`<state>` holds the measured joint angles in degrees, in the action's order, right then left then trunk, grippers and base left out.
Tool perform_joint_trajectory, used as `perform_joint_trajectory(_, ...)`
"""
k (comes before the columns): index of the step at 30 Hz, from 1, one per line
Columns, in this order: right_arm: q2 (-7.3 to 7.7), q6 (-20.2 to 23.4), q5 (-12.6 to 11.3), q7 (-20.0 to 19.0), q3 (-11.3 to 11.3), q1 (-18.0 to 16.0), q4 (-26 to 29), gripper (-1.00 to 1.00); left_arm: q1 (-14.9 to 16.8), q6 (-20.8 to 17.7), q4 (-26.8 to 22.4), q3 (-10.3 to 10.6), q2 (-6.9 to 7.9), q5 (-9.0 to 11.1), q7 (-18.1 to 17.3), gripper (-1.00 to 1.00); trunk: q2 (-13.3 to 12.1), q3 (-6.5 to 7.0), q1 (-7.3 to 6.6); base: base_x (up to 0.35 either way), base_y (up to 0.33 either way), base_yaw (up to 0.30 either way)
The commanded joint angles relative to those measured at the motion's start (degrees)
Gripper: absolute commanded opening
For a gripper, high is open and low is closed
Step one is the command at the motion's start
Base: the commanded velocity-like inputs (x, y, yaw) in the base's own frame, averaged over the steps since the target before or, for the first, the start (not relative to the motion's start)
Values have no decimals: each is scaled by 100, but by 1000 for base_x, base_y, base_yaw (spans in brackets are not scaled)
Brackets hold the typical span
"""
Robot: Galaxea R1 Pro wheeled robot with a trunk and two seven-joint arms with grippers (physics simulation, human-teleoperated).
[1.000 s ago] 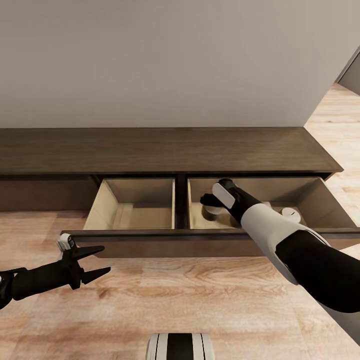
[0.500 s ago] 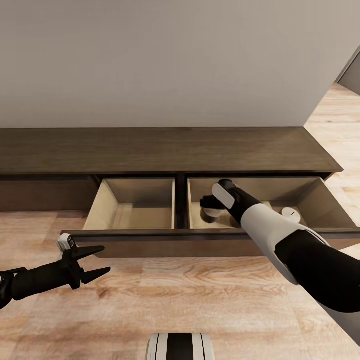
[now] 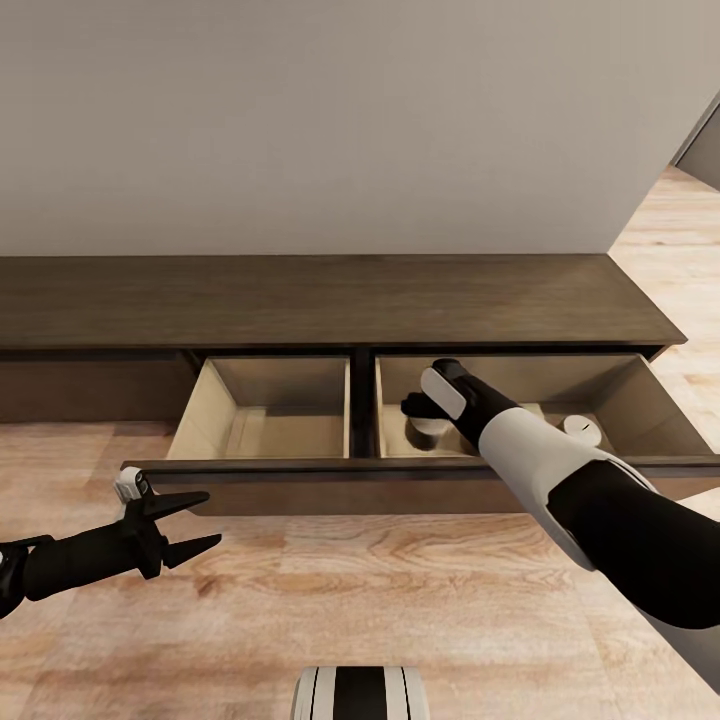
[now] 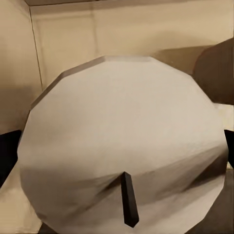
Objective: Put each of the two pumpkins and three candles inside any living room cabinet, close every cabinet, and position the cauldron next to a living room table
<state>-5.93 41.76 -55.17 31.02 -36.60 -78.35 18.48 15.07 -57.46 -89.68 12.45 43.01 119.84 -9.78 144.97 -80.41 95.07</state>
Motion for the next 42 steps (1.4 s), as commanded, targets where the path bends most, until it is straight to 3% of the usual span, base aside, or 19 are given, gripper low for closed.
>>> perform_joint_trajectory(1, -1, -16, 16, 49, -78, -5, 9, 100, 4, -2, 3, 11, 6, -38, -59, 100, 2, -4, -1, 0, 0, 0)
perform_joint_trajectory(4, -48, -280, 254, 452, -138, -5, 9, 100, 4, -2, 3, 11, 6, -39, -59, 100, 2, -4, -1, 0, 0, 0)
perform_joint_trajectory(5, -67, -291, 244, 416, -134, -5, 8, 100, 4, -2, 3, 11, 6, -39, -59, 100, 2, -4, -1, 0, 0, 0)
perform_joint_trajectory(8, -97, -3, 14, -436, -182, -5, -20, 100, 4, -2, 3, 11, 6, -38, -60, 100, 2, -4, -1, 0, 0, 0)
perform_joint_trajectory(9, -105, -39, 80, -354, -239, -5, -23, 100, 4, -2, 3, 11, 6, -39, -60, 100, 2, -4, -1, 0, 0, 0)
perform_joint_trajectory(10, -112, -159, 197, -30, -288, -5, -23, 100, 4, -2, 3, 11, 6, -39, -60, 100, 2, -4, -1, 0, 0, 0)
perform_joint_trajectory(11, -136, -321, 335, 544, -326, -5, -10, 100, 4, -2, 3, 11, 6, -39, -60, 100, 2, -4, -1, 0, 0, 0)
perform_joint_trajectory(12, -172, -324, 296, 646, -309, -5, 3, 100, 4, -2, 3, 11, 6, -39, -60, 100, 2, -4, -1, 0, 0, 0)
perform_joint_trajectory(13, -179, -274, 230, 508, -292, -5, 5, 100, 4, -2, 3, 11, 6, -38, -58, 100, 2, -4, -1, 0, 0, 0)
perform_joint_trajectory(14, -203, 32, -12, -328, -289, -5, -11, 100, 4, -2, 3, 11, 6, -39, -57, 100, 2, -4, -1, 0, 0, 0)
perform_joint_trajectory(15, -216, 54, 24, -395, -341, -5, -27, 100, 4, -2, 3, 11, 6, -39, -58, 100, 2, -4, -1, 0, 0, 0)
perform_joint_trajectory(17, -248, -139, 176, 290, -395, -5, -26, 100, 4, -2, 3, 11, 6, -39, -59, 100, 2, -4, -1, 0, 0, 0)
perform_joint_trajectory(18, -244, -99, 68, 261, -370, -5, -11, 100, 4, -2, 3, 11, 6, -39, -59, 100, 2, -4, -1, 0, 0, 0)
perform_joint_trajectory(19, -242, 34, -132, -107, -364, -5, -14, 100, 4, -2, 3, 11, 3, -39, -59, 100, 2, -4, -1, 0, 0, 0)
perform_joint_trajectory(20, -249, 45, -146, -181, -418, -5, -24, 100, 4, -2, 3, 11, 4, -38, -59, 100, 2, -4, -1, 0, 0, 0)
perform_joint_trajectory(23, -256, -155, 41, 321, -516, -5, -19, 100, 4, -2, 3, 11, 6, -39, -60, 100, 2, -4, -1, 0, 0, 0)
perform_joint_trajectory(25, -248, -25, -116, -96, -418, -5, -19, 100, 4, -2, 3, 11, 3, -39, -60, 100, 2, -4, -1, 0, 0, 0)
perform_joint_trajectory(31, -242, -201, 48, 260, -442, -5, -42, 100, 4, -2, 3, 11, -1, -39, -57, 100, 2, -4, -1, 0, 0, 0)
perform_joint_trajectory(42, -240, -198, 38, 273, -439, -5, -54, 100, 4, -2, 3, 11, 6, -38, -60, 100, 0, 18, -4, 0, 0, 0)
